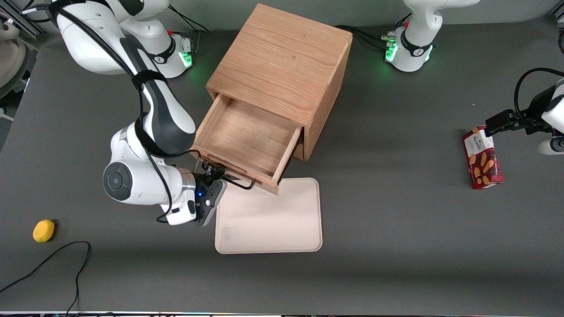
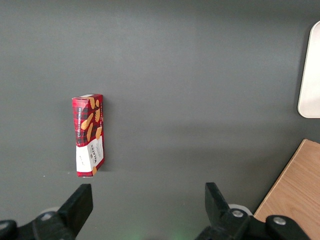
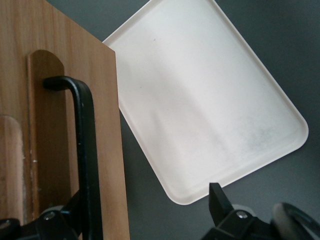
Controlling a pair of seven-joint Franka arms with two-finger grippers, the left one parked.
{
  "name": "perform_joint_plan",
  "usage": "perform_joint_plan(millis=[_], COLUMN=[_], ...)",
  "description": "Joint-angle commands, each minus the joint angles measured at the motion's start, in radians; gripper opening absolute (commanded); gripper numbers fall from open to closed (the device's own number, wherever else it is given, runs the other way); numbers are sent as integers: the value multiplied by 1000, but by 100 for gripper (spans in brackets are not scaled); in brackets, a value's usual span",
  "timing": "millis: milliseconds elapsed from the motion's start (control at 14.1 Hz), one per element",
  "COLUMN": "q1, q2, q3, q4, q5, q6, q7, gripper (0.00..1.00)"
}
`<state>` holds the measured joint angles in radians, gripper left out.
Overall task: Open upper drawer
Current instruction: 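Keep pulling the upper drawer out further over the white tray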
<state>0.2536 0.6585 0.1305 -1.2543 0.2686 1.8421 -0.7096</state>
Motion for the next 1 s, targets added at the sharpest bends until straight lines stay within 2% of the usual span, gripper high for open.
perform_joint_plan(millis=[0,925], q1=[-16,-40], q2=[44,63], q3=[6,9], q4=[62,72], q5=[-6,0], q6=[-4,101], q7=[-24,-18], gripper=[100,100])
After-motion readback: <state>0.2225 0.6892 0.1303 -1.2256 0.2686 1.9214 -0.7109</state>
